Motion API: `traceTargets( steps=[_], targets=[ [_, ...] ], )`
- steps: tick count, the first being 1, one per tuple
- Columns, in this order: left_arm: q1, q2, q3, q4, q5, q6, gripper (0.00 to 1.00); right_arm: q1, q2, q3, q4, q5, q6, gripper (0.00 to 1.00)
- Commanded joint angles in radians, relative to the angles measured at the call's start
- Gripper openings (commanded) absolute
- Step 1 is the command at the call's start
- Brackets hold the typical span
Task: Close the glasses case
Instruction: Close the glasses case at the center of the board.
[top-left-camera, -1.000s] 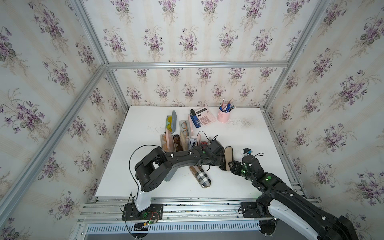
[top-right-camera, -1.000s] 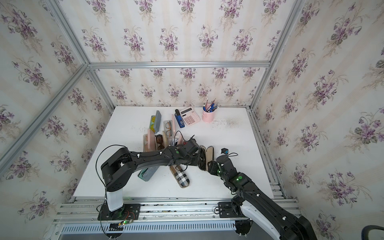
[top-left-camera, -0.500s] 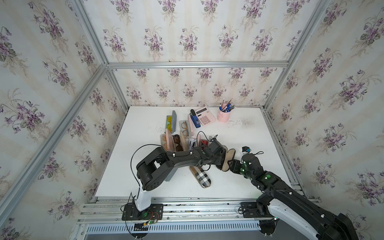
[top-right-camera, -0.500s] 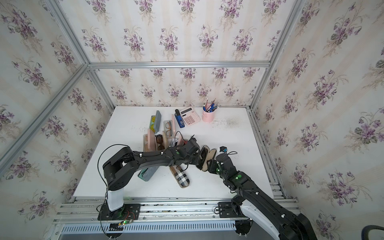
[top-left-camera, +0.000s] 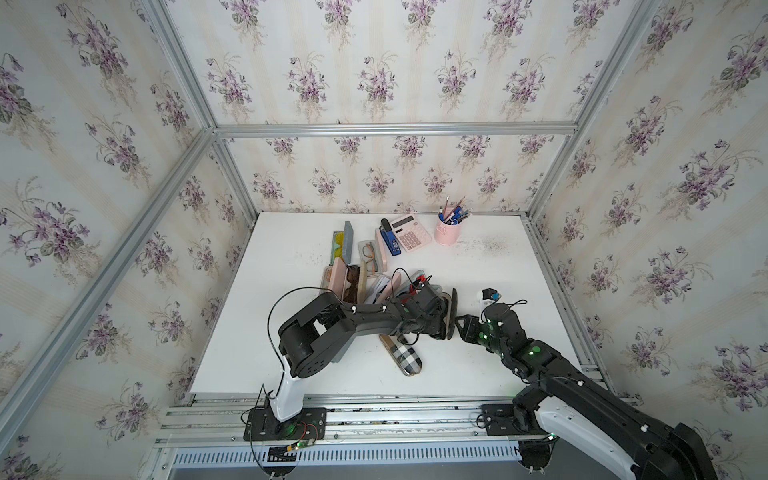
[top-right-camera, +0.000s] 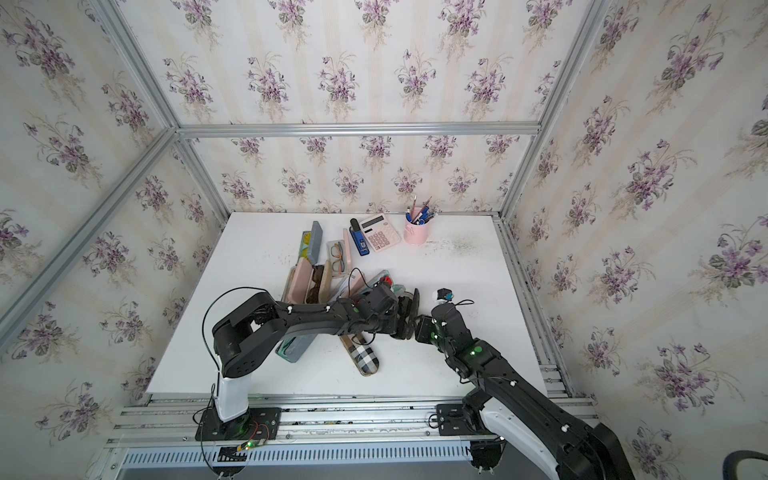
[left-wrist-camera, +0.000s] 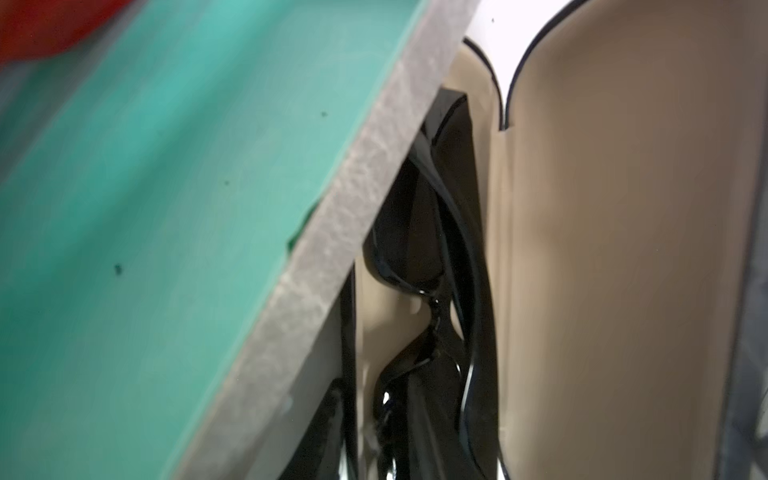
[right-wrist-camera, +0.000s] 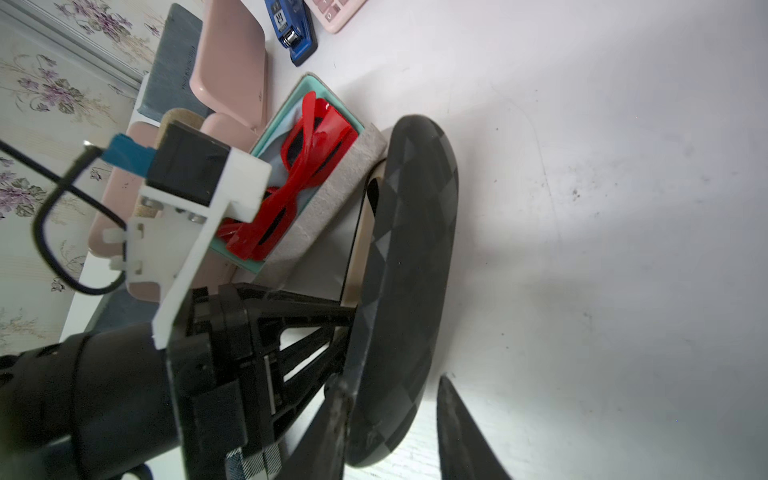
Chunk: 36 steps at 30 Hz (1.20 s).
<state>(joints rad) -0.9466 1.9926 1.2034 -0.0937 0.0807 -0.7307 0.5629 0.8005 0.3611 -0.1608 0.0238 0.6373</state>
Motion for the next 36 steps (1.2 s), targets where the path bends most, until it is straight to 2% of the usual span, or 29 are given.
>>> traceTargets(
  steps=[1, 11, 28, 36],
  targets=[
    [0.0, 0.003, -0.016, -0.065, -0.006, -0.007, 0.29, 0.0, 0.005, 0.015, -0.033, 0.02, -0.017, 0.36],
    [-0.003, -0.013, -0.044, -0.042, -0.007, -0.019, 0.3, 0.0, 0.094, 0.025, 0.033, -0.015, -0.02, 0.33],
    [-0.011, -0.013, -0.044, -0.028, -0.005, -0.008, 0.25, 0.001, 0.19, 0.061, 0.119, -0.076, -0.048, 0.05],
    [-0.014, -0.005, -0.033, -0.025, -0.001, 0.0, 0.24, 0.0, 0.261, 0.054, 0.167, -0.111, -0.05, 0.01]
  ],
)
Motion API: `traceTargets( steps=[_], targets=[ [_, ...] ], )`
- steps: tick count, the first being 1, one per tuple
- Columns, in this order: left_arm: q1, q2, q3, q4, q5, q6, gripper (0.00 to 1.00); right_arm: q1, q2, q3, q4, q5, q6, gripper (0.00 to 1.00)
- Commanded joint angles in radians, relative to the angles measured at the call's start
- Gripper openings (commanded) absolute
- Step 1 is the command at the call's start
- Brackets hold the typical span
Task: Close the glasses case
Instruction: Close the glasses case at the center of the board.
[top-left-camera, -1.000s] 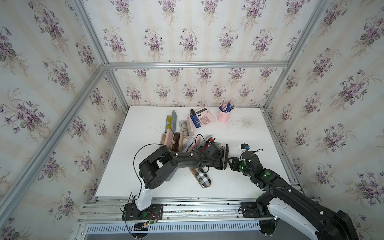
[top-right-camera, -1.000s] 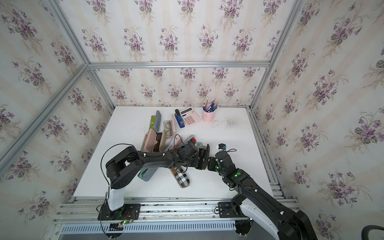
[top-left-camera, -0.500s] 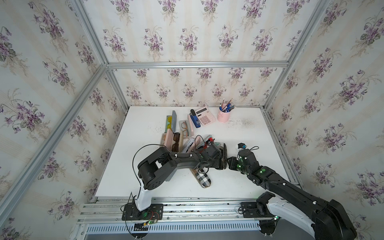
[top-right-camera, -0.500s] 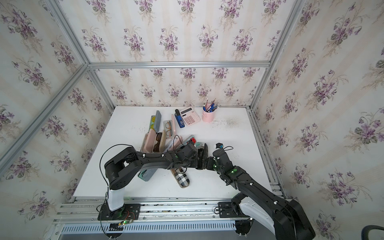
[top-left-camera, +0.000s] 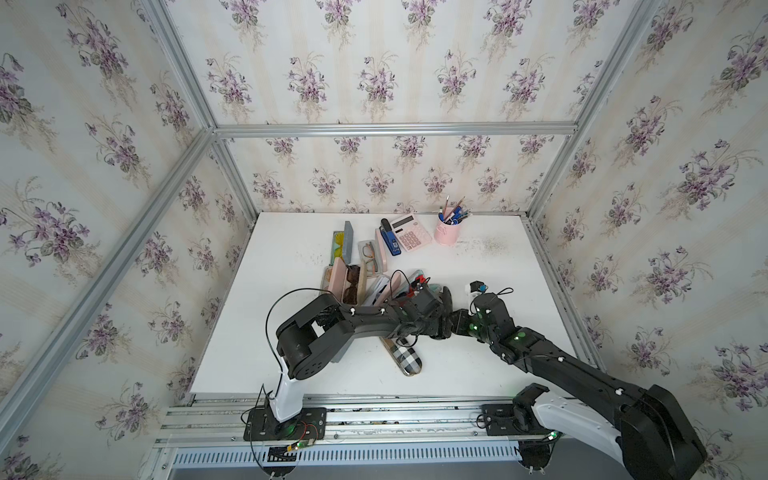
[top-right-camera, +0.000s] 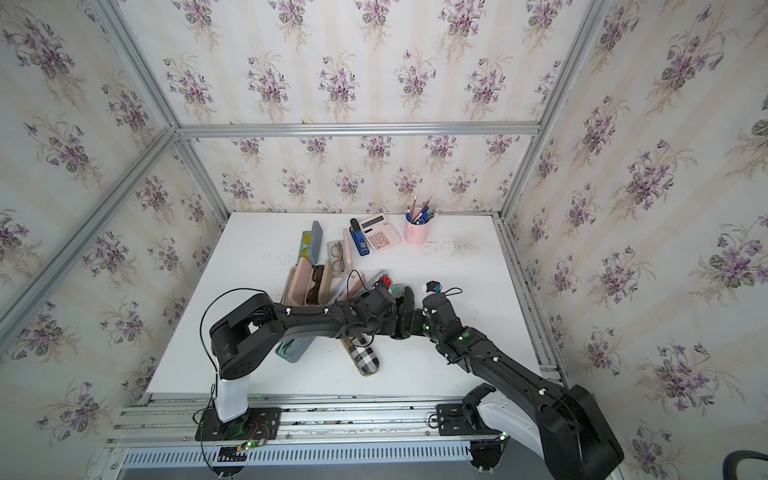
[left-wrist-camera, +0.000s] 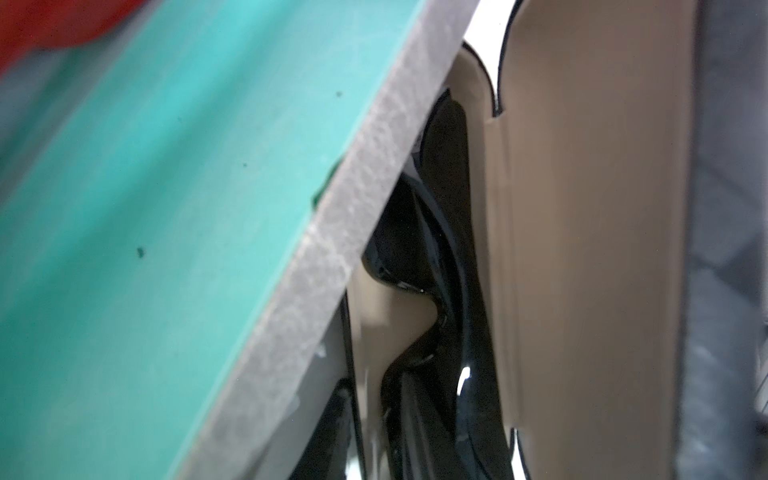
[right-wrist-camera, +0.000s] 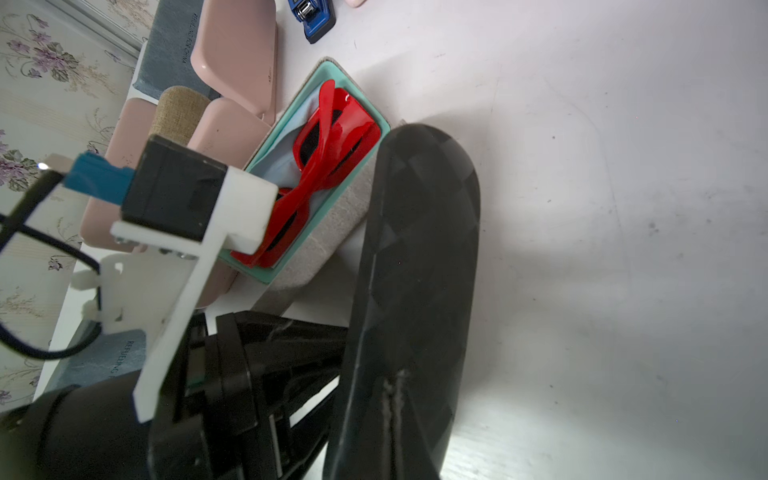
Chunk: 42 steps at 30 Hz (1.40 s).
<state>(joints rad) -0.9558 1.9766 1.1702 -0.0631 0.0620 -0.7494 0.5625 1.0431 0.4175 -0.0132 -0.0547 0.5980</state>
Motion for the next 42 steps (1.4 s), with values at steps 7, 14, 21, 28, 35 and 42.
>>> traceTargets(
  steps=[7, 14, 21, 28, 35, 42],
  targets=[
    [-0.006, 0.009, -0.004, -0.05, 0.015, 0.025, 0.22, 0.004, 0.049, -0.014, 0.064, -0.052, -0.003, 0.0],
    [-0.006, 0.004, -0.01, -0.043, 0.01, 0.024, 0.23, 0.019, 0.066, -0.024, 0.083, -0.051, 0.003, 0.0],
    [-0.014, -0.03, -0.021, -0.029, 0.007, 0.033, 0.32, 0.033, 0.105, -0.046, 0.125, -0.052, 0.018, 0.0],
    [-0.027, -0.091, -0.057, -0.014, -0.026, 0.024, 0.45, 0.039, 0.117, -0.043, 0.125, -0.047, 0.014, 0.0],
    [-0.035, -0.128, -0.097, 0.026, -0.043, -0.006, 0.6, 0.043, 0.116, -0.042, 0.113, -0.041, 0.007, 0.0],
    [-0.045, -0.19, -0.152, 0.079, -0.063, -0.03, 0.69, 0.051, 0.133, -0.042, 0.114, -0.033, 0.0, 0.0]
  ],
)
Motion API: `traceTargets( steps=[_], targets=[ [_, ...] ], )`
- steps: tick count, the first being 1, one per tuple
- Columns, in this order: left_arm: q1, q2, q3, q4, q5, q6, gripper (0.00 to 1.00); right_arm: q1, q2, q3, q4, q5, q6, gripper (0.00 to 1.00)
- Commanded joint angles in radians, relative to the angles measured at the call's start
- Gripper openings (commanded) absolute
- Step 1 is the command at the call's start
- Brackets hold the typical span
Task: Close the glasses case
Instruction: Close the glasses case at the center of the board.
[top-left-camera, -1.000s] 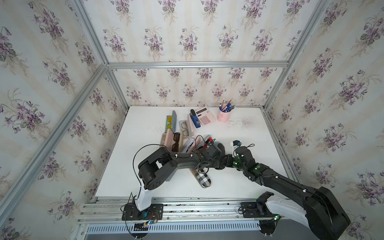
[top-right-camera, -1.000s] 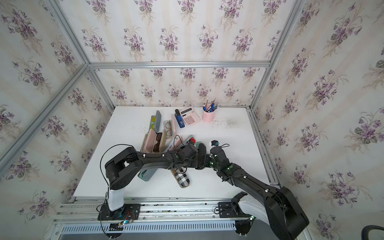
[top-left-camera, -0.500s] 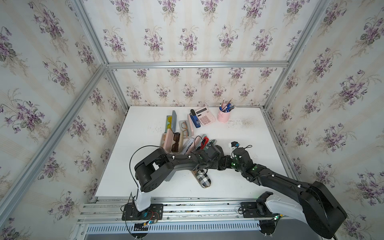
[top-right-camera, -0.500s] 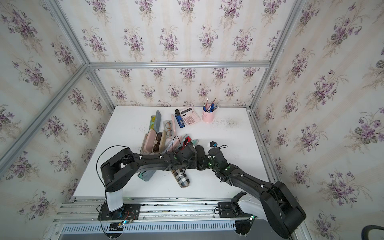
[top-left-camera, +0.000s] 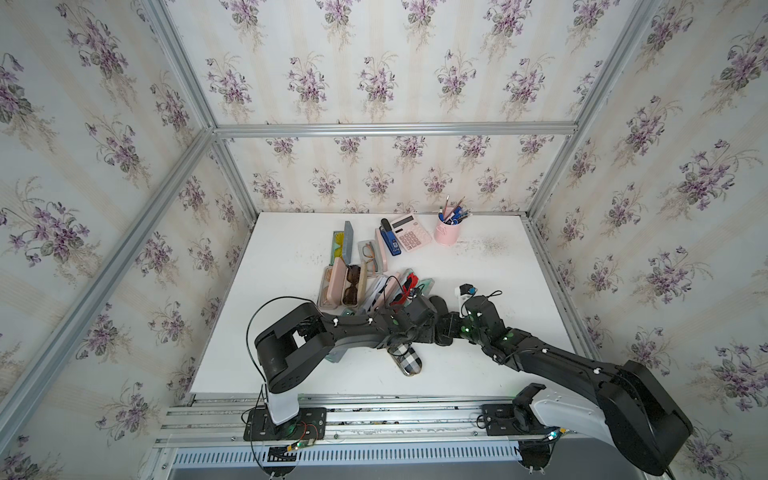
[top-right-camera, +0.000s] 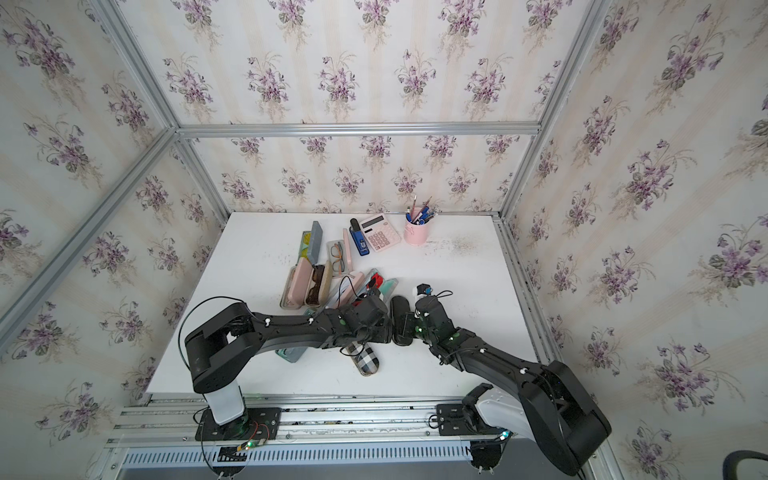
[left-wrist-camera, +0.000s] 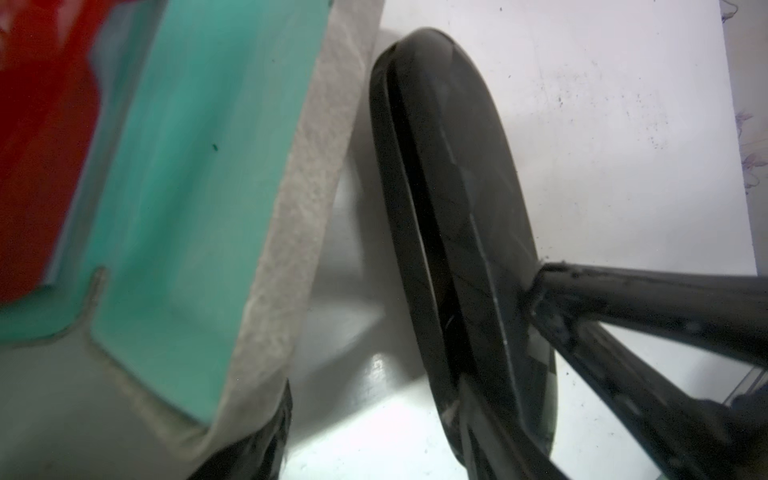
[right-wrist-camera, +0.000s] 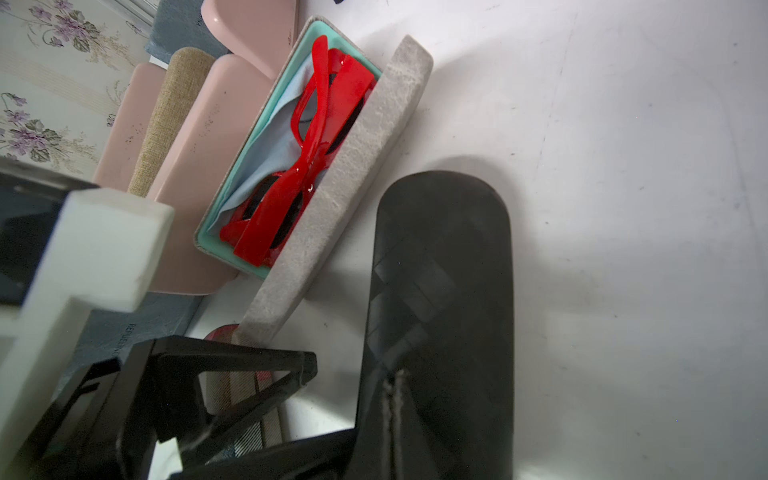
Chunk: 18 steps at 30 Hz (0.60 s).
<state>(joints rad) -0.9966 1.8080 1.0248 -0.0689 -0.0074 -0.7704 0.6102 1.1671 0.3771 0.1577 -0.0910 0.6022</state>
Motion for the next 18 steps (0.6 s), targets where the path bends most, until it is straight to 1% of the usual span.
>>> traceTargets(
  steps=[1, 4, 6, 10, 14, 18],
  targets=[
    [-0.005, -0.03, -0.012, 0.089, 0.003, -0.009, 0.71, 0.006, 0.014, 0.001, -0.056, 0.004, -0.007, 0.0],
    [-0.008, -0.042, -0.029, 0.116, 0.003, -0.012, 0.77, 0.014, 0.026, 0.01, -0.059, 0.009, -0.011, 0.0],
    [-0.011, -0.045, -0.035, 0.129, 0.006, -0.015, 0.79, 0.021, 0.034, 0.017, -0.065, 0.021, -0.013, 0.0],
    [-0.013, -0.061, -0.049, 0.129, -0.01, -0.021, 0.8, 0.026, 0.028, 0.019, -0.075, 0.038, -0.012, 0.0],
    [-0.012, -0.107, -0.078, 0.127, -0.033, -0.029, 0.8, 0.026, -0.016, 0.014, -0.084, 0.049, -0.012, 0.0],
    [-0.011, -0.16, -0.076, 0.095, -0.033, -0.014, 0.81, 0.026, -0.084, 0.019, -0.105, 0.057, -0.012, 0.05]
  ],
)
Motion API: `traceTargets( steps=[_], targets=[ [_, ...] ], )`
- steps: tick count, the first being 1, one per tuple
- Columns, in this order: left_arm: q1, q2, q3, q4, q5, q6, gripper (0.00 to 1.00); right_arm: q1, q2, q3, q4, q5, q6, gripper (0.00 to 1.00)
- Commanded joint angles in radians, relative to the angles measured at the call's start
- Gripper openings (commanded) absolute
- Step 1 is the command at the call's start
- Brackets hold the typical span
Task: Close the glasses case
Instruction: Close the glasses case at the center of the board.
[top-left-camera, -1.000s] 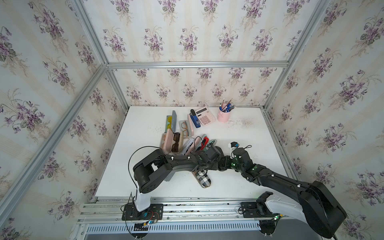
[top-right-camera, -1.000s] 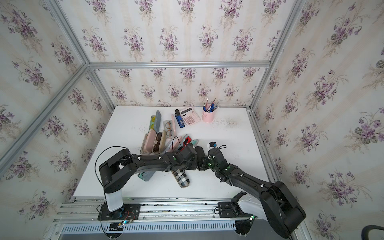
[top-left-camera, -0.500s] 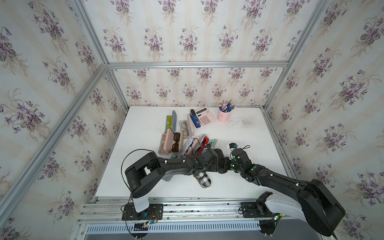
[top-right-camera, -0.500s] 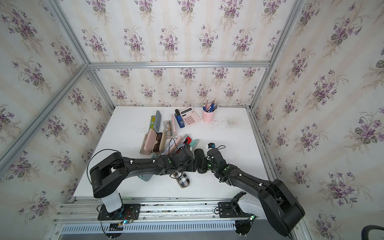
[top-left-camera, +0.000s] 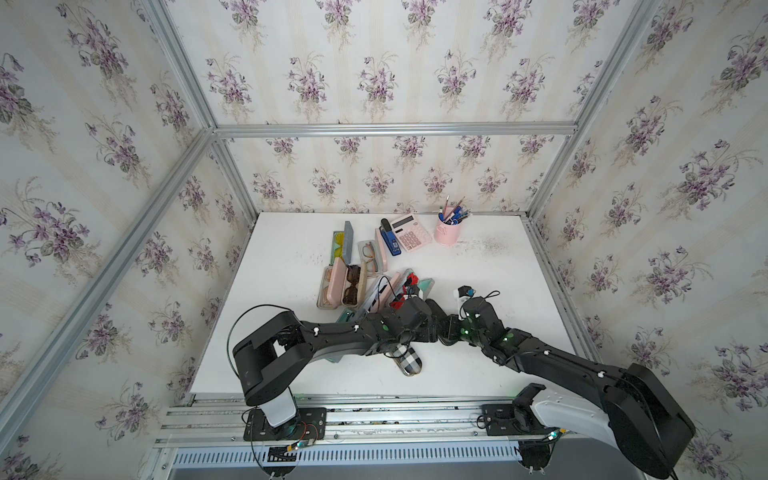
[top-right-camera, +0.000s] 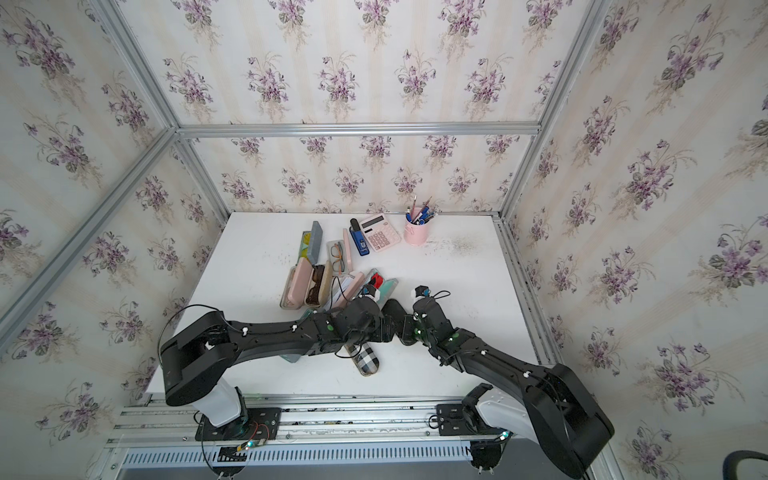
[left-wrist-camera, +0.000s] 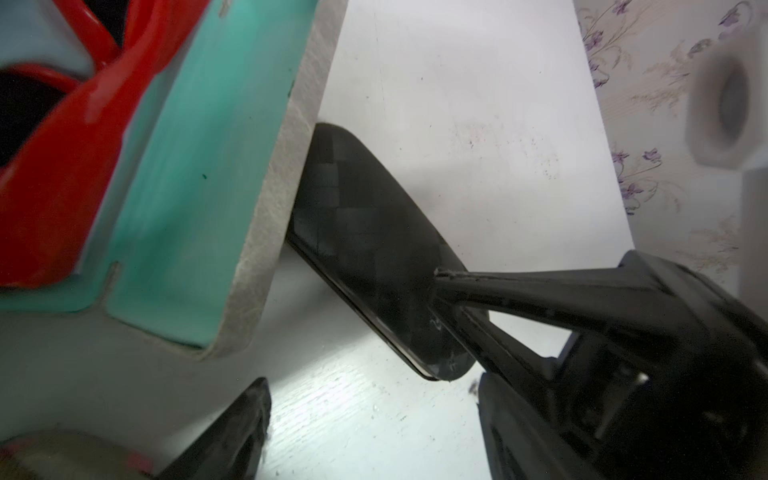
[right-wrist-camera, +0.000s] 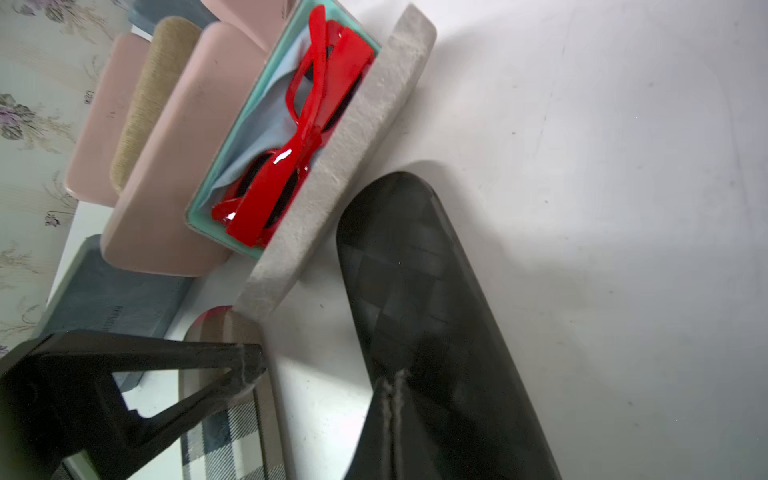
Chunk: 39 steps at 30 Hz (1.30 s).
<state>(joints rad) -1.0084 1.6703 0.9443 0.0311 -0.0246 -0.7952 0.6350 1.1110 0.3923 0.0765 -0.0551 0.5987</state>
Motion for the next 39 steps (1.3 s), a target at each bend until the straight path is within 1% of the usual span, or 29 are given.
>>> traceTargets(
  steps=[1, 3, 5, 6, 8, 10, 11, 14, 15, 18, 22, 26, 30, 34, 39],
  targets=[
    [0.002, -0.032, 0.008, -0.02, -0.014, 0.013, 0.81, 0.0, -0.043, 0.008, -0.033, 0.024, -0.009, 0.07],
    [0.004, -0.055, 0.004, -0.029, -0.009, 0.016, 0.81, 0.002, -0.069, 0.014, -0.049, 0.029, -0.013, 0.11],
    [0.007, -0.084, 0.0, -0.041, -0.009, 0.015, 0.83, 0.002, -0.093, 0.017, -0.062, 0.032, -0.017, 0.14],
    [0.009, -0.101, -0.001, -0.055, -0.009, 0.02, 0.83, 0.002, -0.108, 0.017, -0.07, 0.033, -0.017, 0.18],
    [0.012, -0.14, 0.003, -0.084, -0.009, 0.03, 0.9, 0.002, -0.129, 0.013, -0.082, 0.037, -0.022, 0.28],
    [0.02, -0.181, 0.004, -0.114, -0.001, 0.044, 0.98, 0.002, -0.151, 0.008, -0.088, 0.036, -0.031, 0.36],
    [0.026, -0.203, 0.0, -0.123, 0.01, 0.05, 1.0, 0.002, -0.163, 0.004, -0.092, 0.035, -0.034, 0.41],
    [0.053, -0.25, 0.001, -0.191, 0.038, 0.068, 1.0, 0.002, -0.201, -0.01, -0.093, 0.03, -0.037, 0.53],
    [0.062, -0.288, 0.003, -0.216, 0.041, 0.076, 1.0, 0.001, -0.211, -0.014, -0.095, 0.025, -0.039, 0.56],
    [0.092, -0.349, -0.001, -0.296, 0.054, 0.1, 1.0, 0.002, -0.243, -0.028, -0.088, 0.001, -0.042, 0.64],
    [0.161, -0.435, -0.041, -0.379, 0.08, 0.109, 1.0, 0.002, -0.282, -0.052, -0.056, -0.055, -0.038, 0.68],
    [0.227, -0.516, -0.097, -0.425, 0.103, 0.124, 1.0, 0.003, -0.314, -0.098, 0.017, -0.129, 0.001, 0.71],
    [0.255, -0.566, -0.139, -0.451, 0.13, 0.132, 1.0, 0.027, -0.317, -0.136, 0.086, -0.159, 0.068, 0.71],
    [0.255, -0.572, -0.187, -0.446, 0.148, 0.121, 1.0, 0.113, -0.273, -0.142, 0.13, -0.075, 0.133, 0.71],
    [0.255, -0.523, -0.227, -0.393, 0.161, 0.099, 1.0, 0.232, -0.147, -0.127, 0.238, 0.043, 0.201, 0.71]
  ],
)
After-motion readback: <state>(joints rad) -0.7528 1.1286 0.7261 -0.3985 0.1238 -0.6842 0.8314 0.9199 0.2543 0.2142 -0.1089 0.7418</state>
